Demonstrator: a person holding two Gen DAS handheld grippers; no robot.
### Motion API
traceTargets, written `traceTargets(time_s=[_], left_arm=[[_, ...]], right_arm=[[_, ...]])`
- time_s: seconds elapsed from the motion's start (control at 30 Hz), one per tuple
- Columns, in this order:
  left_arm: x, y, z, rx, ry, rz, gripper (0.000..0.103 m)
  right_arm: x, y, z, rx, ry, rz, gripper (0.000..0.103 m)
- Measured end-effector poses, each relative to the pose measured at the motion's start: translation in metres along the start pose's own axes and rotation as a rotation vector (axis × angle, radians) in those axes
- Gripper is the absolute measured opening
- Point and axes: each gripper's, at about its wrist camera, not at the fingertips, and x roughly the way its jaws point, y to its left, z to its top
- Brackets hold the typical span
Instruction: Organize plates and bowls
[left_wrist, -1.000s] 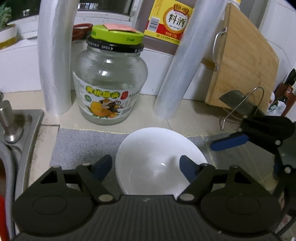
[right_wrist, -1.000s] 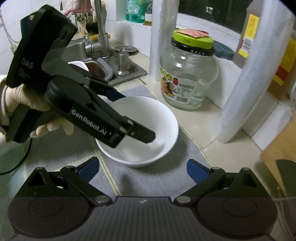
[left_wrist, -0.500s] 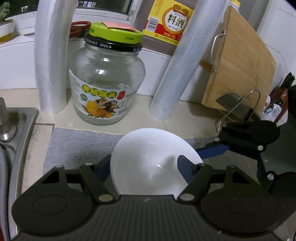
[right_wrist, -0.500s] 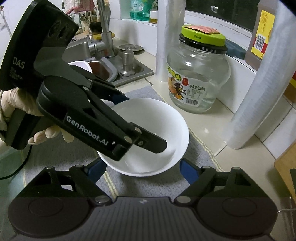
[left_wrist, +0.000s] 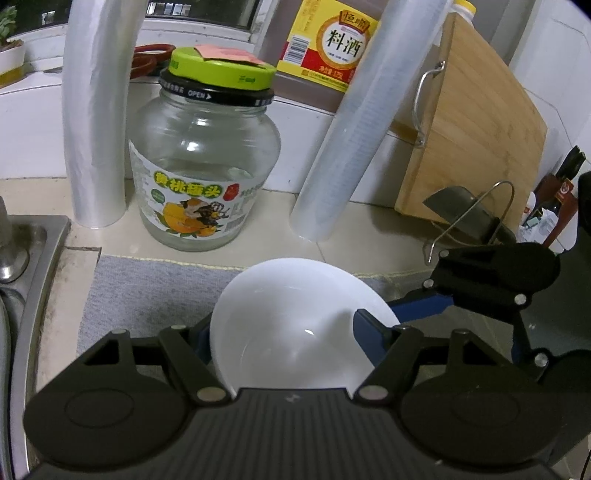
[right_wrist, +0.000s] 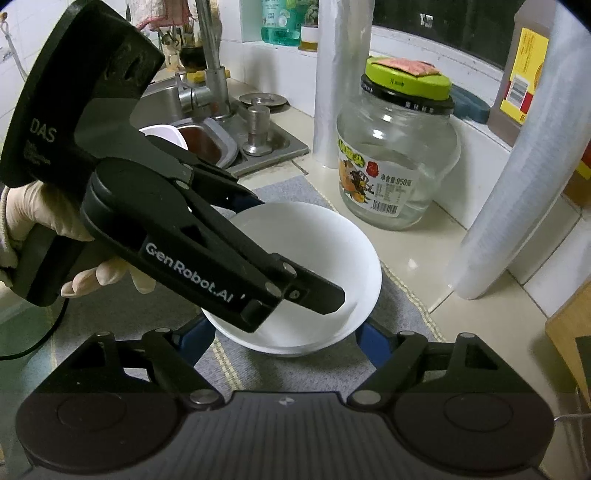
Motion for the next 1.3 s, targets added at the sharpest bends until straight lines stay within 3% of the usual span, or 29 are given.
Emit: traceTargets(time_s=[0.5,1.3], left_arm=[[-0.021,-0.024,0.002,0.030,-0.030,-0.003,0.073],[-0.073,-0.117,-0.013,0.125,-0.081,0.013,0.073]], right_arm=[[-0.026,0.010,-0.005,-0.007,-0.022,-0.021,0.086],[-0.114,0.034,-0.056,-0.009,-0.108,-0.045,0.086]])
